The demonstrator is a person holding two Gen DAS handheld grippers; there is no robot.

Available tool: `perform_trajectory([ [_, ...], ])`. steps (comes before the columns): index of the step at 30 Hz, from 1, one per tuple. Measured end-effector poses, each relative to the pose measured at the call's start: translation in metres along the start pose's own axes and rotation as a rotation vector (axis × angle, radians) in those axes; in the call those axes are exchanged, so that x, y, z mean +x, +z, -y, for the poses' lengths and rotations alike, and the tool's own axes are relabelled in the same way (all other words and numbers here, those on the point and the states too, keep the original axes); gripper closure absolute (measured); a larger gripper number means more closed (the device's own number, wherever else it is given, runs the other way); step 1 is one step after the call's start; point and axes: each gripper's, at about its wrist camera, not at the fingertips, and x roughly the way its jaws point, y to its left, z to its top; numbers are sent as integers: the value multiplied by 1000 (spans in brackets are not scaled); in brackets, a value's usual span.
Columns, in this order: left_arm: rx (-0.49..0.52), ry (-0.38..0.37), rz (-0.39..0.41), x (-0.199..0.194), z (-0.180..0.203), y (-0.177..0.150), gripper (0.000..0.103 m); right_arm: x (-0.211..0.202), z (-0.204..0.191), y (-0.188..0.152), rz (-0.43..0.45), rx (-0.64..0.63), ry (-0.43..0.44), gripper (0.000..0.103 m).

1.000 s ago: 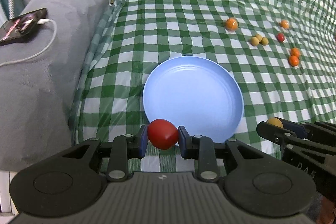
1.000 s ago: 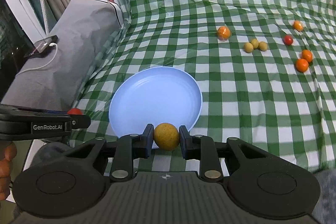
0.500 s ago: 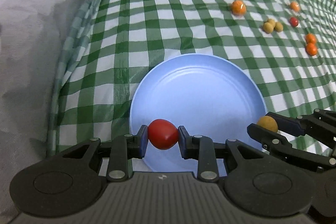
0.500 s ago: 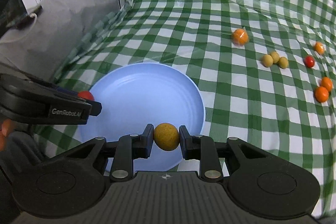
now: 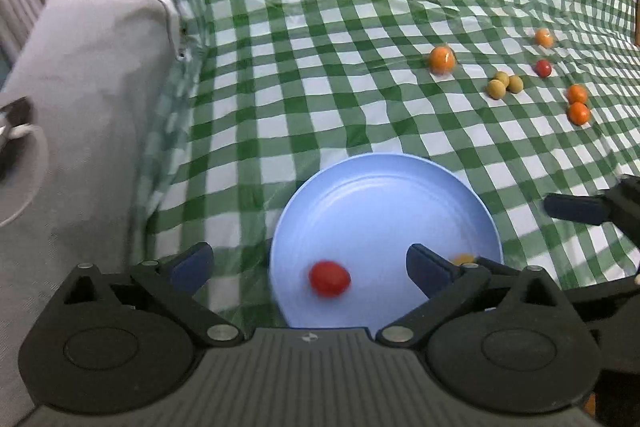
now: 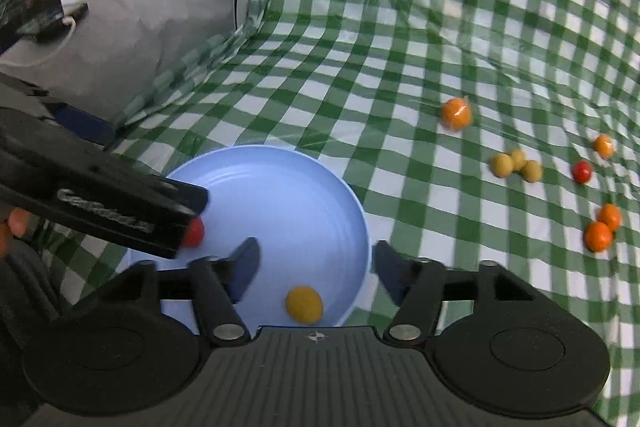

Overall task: Organize fruits
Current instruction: 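Lift both tools away from the plate toward the remaining fruits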

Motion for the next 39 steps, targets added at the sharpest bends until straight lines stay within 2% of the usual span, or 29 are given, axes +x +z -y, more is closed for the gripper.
perform_trajectory([
  [2, -22, 5, -9, -16, -3, -10, 1, -17, -3, -7, -14, 31, 7, 17],
  [8, -109, 19, -33, -66, -10, -44, 1, -69, -22, -30, -45, 106, 50, 9],
  [13, -152, 36, -7, -103, -12, -64, 1, -109, -38, -43, 13, 127, 37, 6],
  [22, -147, 48, 70, -154, -5, -81, 1, -150, -47, -53, 124, 112, -7, 4],
  [29, -145, 51, 120, -178, 0, -85, 1, -180, -57, -57, 202, 103, -30, 3],
  [39, -148, 62, 145, -193, 4, -94, 1, -194, -64, -63, 230, 86, -24, 1],
])
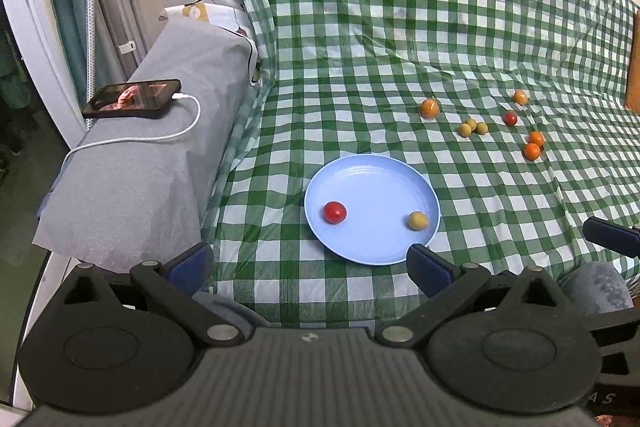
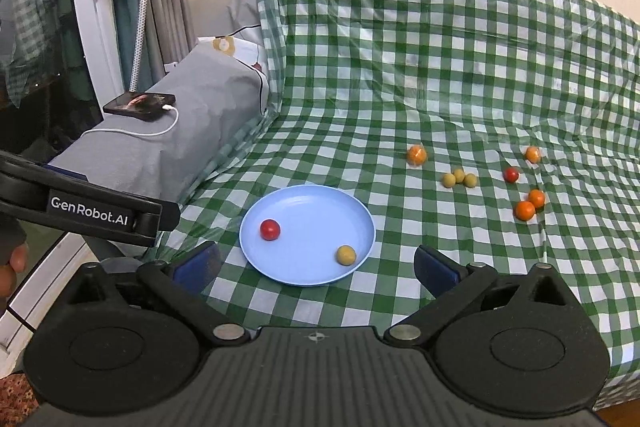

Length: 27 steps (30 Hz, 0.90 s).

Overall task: Organize fruits
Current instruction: 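Lift both tools away from the plate toward the remaining fruits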

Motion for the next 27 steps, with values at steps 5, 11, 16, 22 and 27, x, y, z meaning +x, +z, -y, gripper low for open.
perform_trajectory([
  [5, 4, -2, -4, 1, 2, 0, 1, 0, 3, -1, -3, 9, -2, 1],
  [11, 13, 2, -21, 7, 3, 1, 1, 6, 5, -3, -19, 21, 4, 1],
  [16, 16, 6, -45, 17, 3, 4, 1, 14, 9, -4, -40, 38, 13, 1],
  [22, 27, 9, -71, 30, 8, 12, 1, 26, 23, -5, -68, 87, 13, 1],
  [27, 42, -7, -82, 44, 23, 29, 0, 36, 51, -1, -66, 158, -47, 1],
])
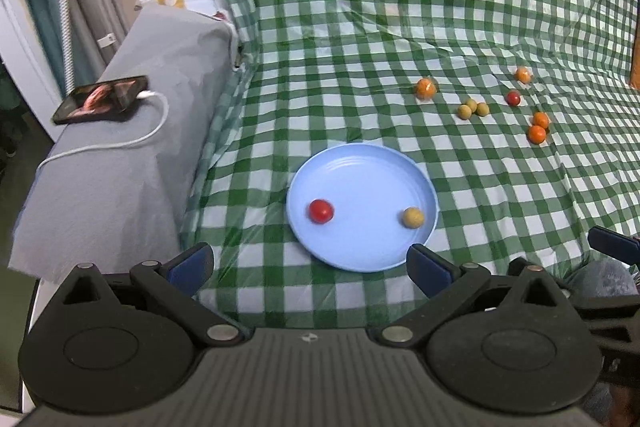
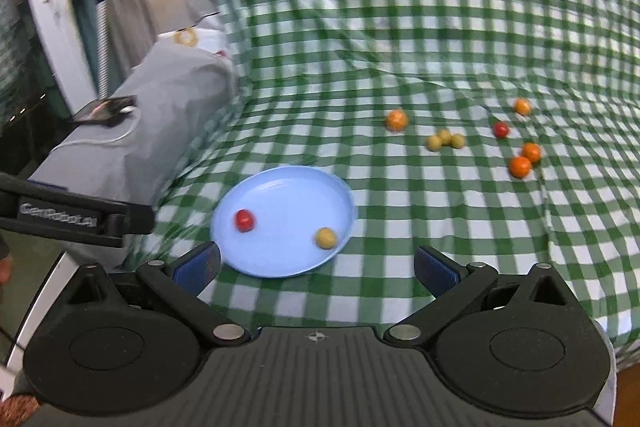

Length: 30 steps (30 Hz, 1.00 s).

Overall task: Organize fruits
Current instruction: 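Lift both tools away from the plate toward the remaining fruits, then grasp a yellow fruit with the left tool while the right tool grasps another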

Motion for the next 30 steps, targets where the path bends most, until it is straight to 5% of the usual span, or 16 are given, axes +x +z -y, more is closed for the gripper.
perform_trajectory([
  [10, 57, -64, -8, 65, 69, 73, 0, 41, 101, 23, 33, 164, -213, 1],
  [17, 121, -101, -26, 157, 132, 126, 0, 105, 174, 41, 51, 233, -322, 1],
  [30, 335, -215, -82, 315, 223, 176, 1, 249, 252, 76, 50, -35, -183, 1],
])
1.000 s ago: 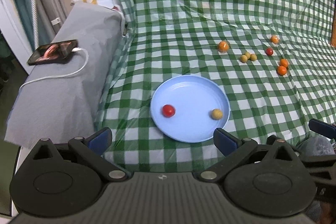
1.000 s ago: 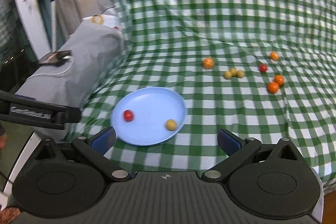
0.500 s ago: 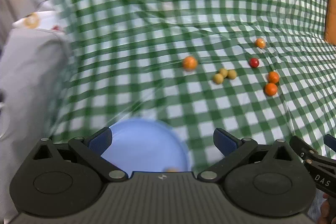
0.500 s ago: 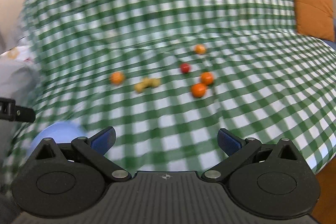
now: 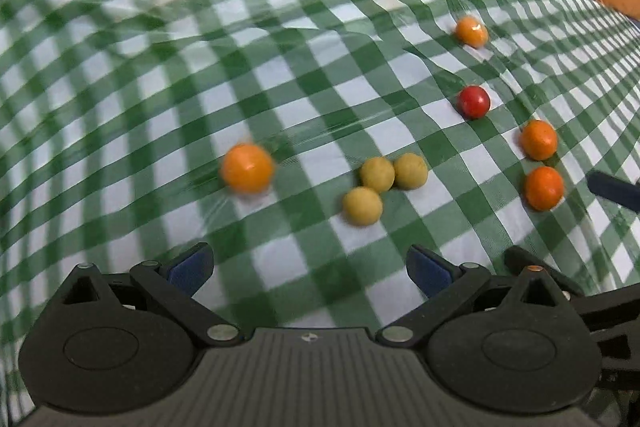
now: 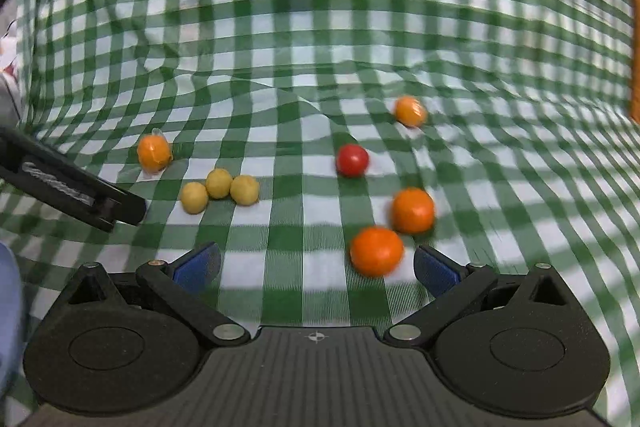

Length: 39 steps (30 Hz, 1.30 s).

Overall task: Organize fruits
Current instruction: 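Grasp a yellow fruit with the left tool while the right tool grasps another, then carry both yellow fruits to the blue plate and open both tools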

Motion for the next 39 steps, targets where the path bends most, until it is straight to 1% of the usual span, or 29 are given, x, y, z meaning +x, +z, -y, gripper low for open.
perform_trajectory([
  [1, 9, -13, -3, 8, 1, 3, 1, 7, 1, 2, 8, -19, 22, 1],
  [3, 26, -37, -13, 21, 1, 10, 1, 24, -1, 7, 21, -95, 73, 2],
  [5, 50, -59, -9, 31, 2, 16, 1, 40, -4, 9, 20, -173, 124, 6],
  [6, 65, -70, -10, 35, 2, 19, 5, 49, -4, 10, 10, -202, 144, 6],
  [8, 82, -91, -26, 43, 3, 24, 23, 66, -5, 11, -14, -233, 164, 10],
  [9, 84, -107, -42, 48, 2, 26, 36, 73, -4, 12, -19, -238, 177, 13],
  [10, 77, -125, -49, 51, 0, 27, 36, 79, -5, 13, -26, -241, 190, 17],
  [11, 72, -130, -34, 50, -1, 27, 40, 85, -5, 14, -27, -243, 201, 17],
  [12, 82, -135, -27, 50, -1, 27, 52, 85, -10, 13, -13, -243, 211, 17],
  [13, 92, -140, -17, 48, -1, 26, 70, 88, -11, 13, 0, -247, 218, 17],
  [14, 94, -148, -12, 47, -2, 26, 74, 92, -12, 14, 8, -255, 226, 19],
  [15, 91, -155, -10, 46, -5, 25, 74, 95, -14, 14, 21, -262, 238, 21],
  [16, 85, -157, -5, 45, -7, 25, 74, 97, -15, 15, 31, -267, 251, 29],
  [17, 79, -152, 5, 43, -9, 23, 74, 98, -17, 16, 42, -274, 267, 44],
  [18, 78, -147, 12, 41, -10, 21, 74, 99, -20, 17, 51, -286, 282, 55],
  [19, 71, -141, 17, 38, -12, 19, 74, 98, -23, 17, 52, -300, 287, 77],
  [22, 32, -136, 22, 19, -20, 10, 74, 86, -31, 16, 28, -296, 254, 77],
  [25, -8, -122, 29, -14, -26, -7, 74, 61, -36, 9, 18, -261, 199, 77],
  [26, -24, -117, 31, -28, -28, -14, 74, 50, -36, 7, 13, -232, 185, 77],
  [30, -70, -101, 26, -82, -36, -48, 74, -8, -42, -6, -2, -101, 167, 77],
  [34, -109, -81, 19, -134, -41, -88, 74, -69, -62, -21, 2, -38, 164, 77],
  [36, -129, -83, 11, -156, -45, -107, 74, -100, -76, -27, 7, -22, 172, 77],
  [39, -144, -70, -21, -185, -48, -135, 74, -142, -98, -35, 5, -7, 191, 77],
])
